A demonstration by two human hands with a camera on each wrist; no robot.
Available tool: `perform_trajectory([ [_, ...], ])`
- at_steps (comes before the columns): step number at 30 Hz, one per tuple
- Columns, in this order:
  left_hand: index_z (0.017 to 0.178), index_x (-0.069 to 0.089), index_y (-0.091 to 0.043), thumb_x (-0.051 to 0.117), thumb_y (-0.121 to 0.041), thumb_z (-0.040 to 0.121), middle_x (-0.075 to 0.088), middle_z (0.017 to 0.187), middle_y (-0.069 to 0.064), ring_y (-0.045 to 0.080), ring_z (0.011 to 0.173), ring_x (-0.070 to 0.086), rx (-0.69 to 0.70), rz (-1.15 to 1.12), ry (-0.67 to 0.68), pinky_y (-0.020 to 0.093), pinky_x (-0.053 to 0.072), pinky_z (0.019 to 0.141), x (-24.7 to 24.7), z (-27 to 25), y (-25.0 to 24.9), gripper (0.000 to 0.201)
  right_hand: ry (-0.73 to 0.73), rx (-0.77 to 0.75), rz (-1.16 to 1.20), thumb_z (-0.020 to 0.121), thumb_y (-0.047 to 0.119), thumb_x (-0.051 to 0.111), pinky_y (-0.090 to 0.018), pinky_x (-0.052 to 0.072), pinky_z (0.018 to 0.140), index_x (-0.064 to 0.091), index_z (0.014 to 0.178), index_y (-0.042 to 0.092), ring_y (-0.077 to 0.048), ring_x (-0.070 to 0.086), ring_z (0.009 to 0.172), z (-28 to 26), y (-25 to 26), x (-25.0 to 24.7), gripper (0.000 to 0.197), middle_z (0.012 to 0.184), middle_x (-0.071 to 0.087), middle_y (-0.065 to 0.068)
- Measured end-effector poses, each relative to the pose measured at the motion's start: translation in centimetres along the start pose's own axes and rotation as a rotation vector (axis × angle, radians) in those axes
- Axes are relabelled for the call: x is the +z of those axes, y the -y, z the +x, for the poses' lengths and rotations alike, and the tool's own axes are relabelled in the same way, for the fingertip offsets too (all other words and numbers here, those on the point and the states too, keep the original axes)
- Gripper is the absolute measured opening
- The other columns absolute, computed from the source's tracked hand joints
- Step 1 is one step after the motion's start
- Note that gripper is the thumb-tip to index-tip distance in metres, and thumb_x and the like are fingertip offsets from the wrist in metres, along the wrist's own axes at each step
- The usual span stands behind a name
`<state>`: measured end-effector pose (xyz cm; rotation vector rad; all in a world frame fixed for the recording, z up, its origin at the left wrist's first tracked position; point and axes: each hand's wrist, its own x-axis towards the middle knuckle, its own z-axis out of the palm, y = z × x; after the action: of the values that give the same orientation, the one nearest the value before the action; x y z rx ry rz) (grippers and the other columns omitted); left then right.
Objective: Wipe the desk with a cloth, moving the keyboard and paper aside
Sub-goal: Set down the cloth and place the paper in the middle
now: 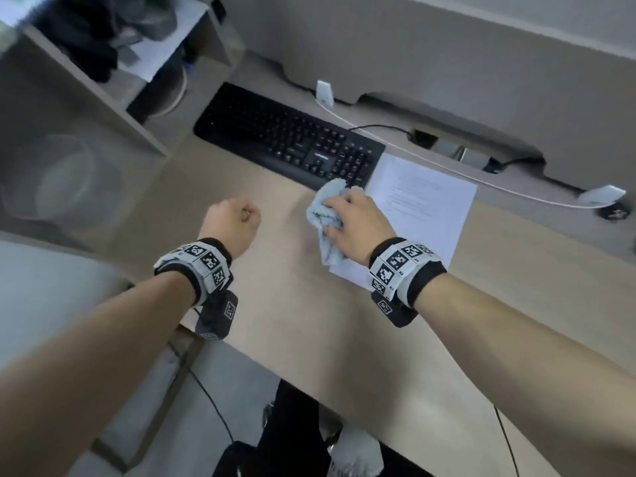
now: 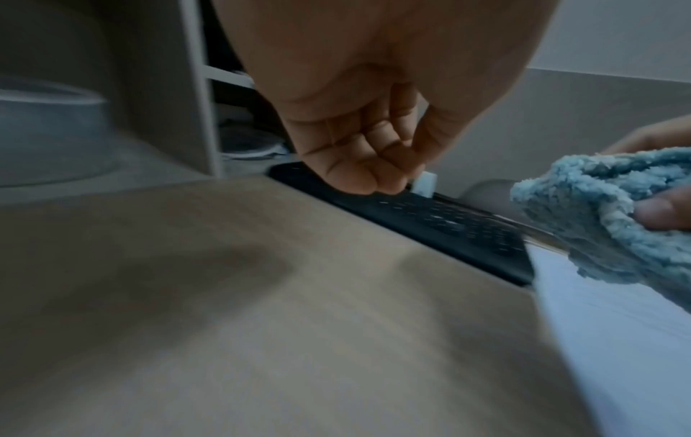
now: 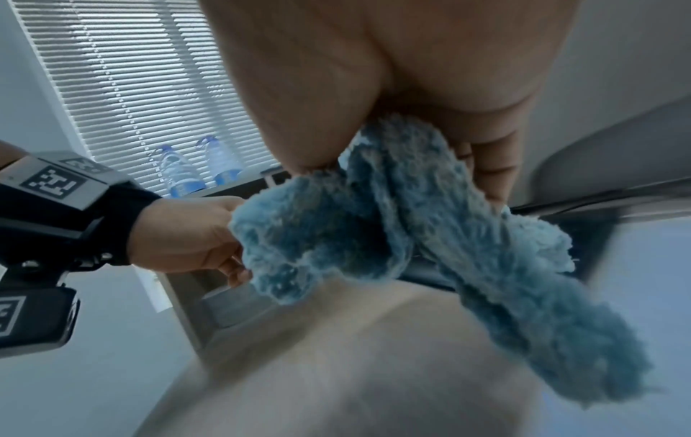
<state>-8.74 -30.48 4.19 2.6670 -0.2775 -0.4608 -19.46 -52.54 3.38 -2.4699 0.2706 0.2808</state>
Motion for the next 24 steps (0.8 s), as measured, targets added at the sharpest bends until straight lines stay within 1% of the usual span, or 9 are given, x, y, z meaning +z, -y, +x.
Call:
perform_trajectory([
  [2,0.069,0.059,-0.024,0.049,-0.023,0.082,0.066,0.066,-0.001,0.028,0.079,0.064,-0.085,-0.016,-0.023,0.036,0.054,0.077,-3.0,0.6,5.4,0.016,0.035,-0.049,-0.023,0.091,0.026,0.059,-0.042,0.045,0.097,0.056,0.129,0.022,-0.024,0.046,0.115,3.8,5.5,2.8,0.038,0.127,0.046,-0.003],
  [7,0.081,0.066,-0.02,0.054,-0.022,0.083,0.067,0.073,0.002,0.029,0.085,0.062,-0.238,-0.063,-0.073,0.033,0.049,0.084,-7.9,0.8,16.8,0.013,0.15,-0.174,-0.06,0.09,0.029,0.059,-0.041,0.047,0.093,0.054,0.13,0.029,-0.024,0.05,0.11,12.7,17.7,10.0,0.04,0.127,0.046,-0.002],
  [10,0.076,0.063,-0.02,0.057,-0.019,0.084,0.065,0.069,0.002,0.031,0.08,0.063,-0.321,-0.118,-0.063,0.034,0.051,0.079,-9.2,0.9,22.2,0.011,0.211,-0.226,-0.101,0.087,0.03,0.06,-0.048,0.045,0.098,0.053,0.132,0.027,-0.032,0.046,0.119,17.1,23.3,14.4,0.046,0.134,0.045,-0.009],
  [12,0.073,0.062,-0.023,0.057,-0.02,0.085,0.062,0.066,-0.002,0.031,0.078,0.064,-0.331,-0.128,-0.054,0.035,0.053,0.077,-9.5,0.8,24.3,0.013,0.25,-0.242,-0.15,0.084,0.033,0.063,-0.049,0.043,0.101,0.05,0.137,0.028,-0.039,0.043,0.124,19.1,25.5,16.5,0.055,0.141,0.041,-0.013],
  [13,0.075,0.063,-0.023,0.057,-0.02,0.085,0.062,0.067,-0.004,0.03,0.077,0.065,-0.322,-0.12,-0.055,0.036,0.053,0.077,-9.7,0.8,25.1,0.013,0.268,-0.242,-0.171,0.084,0.035,0.063,-0.049,0.042,0.102,0.048,0.14,0.029,-0.04,0.04,0.126,19.8,26.4,17.4,0.058,0.145,0.038,-0.014],
  [15,0.081,0.067,-0.02,0.056,-0.02,0.085,0.066,0.071,-0.002,0.031,0.079,0.066,-0.31,-0.121,-0.049,0.037,0.053,0.08,-9.8,0.9,26.3,0.012,0.32,-0.237,-0.201,0.087,0.038,0.061,-0.044,0.041,0.102,0.043,0.145,0.03,-0.039,0.038,0.129,20.7,27.2,18.9,0.061,0.15,0.035,-0.012],
  [18,0.084,0.069,-0.019,0.056,-0.021,0.084,0.071,0.079,0.003,0.032,0.081,0.066,-0.301,-0.144,-0.032,0.039,0.054,0.081,-9.7,1.2,26.2,0.013,0.342,-0.246,-0.182,0.09,0.036,0.06,-0.041,0.04,0.1,0.042,0.146,0.028,-0.036,0.041,0.126,20.5,27.0,19.2,0.06,0.148,0.039,-0.009],
  [21,0.084,0.068,-0.019,0.056,-0.021,0.086,0.071,0.077,0.003,0.031,0.081,0.064,-0.284,-0.16,0.004,0.036,0.053,0.082,-9.6,2.2,24.1,0.013,0.26,-0.188,-0.095,0.09,0.032,0.061,-0.042,0.045,0.098,0.049,0.14,0.021,-0.038,0.048,0.12,19.3,25.0,17.5,0.053,0.137,0.047,-0.015],
  [24,0.077,0.066,-0.02,0.057,-0.019,0.085,0.069,0.075,0.005,0.032,0.082,0.066,-0.252,-0.252,0.086,0.037,0.054,0.082,-8.3,3.8,20.0,0.012,0.137,-0.066,-0.022,0.092,0.031,0.059,-0.043,0.043,0.101,0.052,0.136,0.017,-0.036,0.05,0.12,17.3,20.3,13.8,0.047,0.13,0.052,-0.015],
])
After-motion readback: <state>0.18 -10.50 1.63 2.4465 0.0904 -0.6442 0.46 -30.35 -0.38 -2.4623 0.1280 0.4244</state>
